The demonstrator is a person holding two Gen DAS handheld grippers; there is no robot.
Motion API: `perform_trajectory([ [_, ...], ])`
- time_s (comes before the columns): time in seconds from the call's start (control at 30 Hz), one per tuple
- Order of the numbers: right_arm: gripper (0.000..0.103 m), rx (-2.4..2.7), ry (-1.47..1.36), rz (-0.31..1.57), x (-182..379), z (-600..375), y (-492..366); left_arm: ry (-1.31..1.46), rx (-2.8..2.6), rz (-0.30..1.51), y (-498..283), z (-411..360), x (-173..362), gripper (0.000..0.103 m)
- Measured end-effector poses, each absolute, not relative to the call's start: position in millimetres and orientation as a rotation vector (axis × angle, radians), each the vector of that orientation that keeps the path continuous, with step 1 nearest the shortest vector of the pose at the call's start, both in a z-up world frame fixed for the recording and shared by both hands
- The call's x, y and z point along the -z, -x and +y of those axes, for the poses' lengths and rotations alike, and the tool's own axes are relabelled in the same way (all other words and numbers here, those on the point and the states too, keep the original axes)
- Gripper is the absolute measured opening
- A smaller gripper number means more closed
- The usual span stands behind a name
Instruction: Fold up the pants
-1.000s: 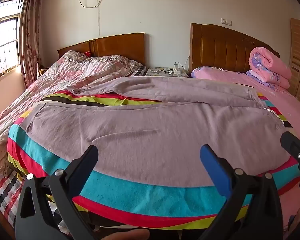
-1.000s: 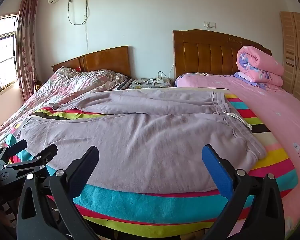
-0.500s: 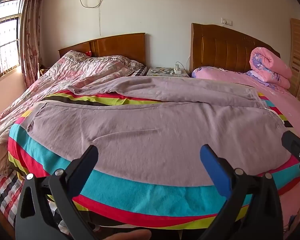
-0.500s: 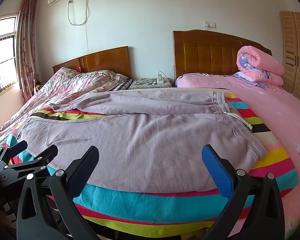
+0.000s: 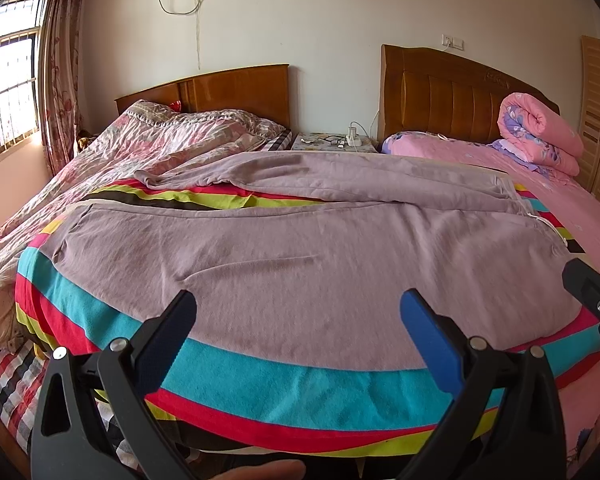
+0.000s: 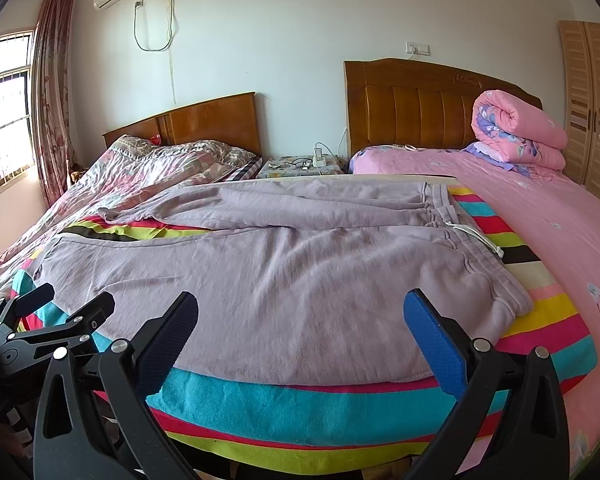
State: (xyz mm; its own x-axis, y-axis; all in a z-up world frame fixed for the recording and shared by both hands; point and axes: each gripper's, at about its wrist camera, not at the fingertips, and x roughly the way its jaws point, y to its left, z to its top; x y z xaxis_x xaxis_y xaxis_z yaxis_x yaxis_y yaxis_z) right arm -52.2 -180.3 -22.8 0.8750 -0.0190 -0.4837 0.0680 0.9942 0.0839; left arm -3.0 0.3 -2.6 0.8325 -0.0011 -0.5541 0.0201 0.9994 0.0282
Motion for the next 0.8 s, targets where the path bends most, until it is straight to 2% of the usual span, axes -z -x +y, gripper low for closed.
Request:
perform_trajectory([
  [0.8,0.099,0.046,-0.104,0.502,23.9,-181.5,52.1,-0.033,0.009,0.592,2.3,-0.5,3.2,0.102],
])
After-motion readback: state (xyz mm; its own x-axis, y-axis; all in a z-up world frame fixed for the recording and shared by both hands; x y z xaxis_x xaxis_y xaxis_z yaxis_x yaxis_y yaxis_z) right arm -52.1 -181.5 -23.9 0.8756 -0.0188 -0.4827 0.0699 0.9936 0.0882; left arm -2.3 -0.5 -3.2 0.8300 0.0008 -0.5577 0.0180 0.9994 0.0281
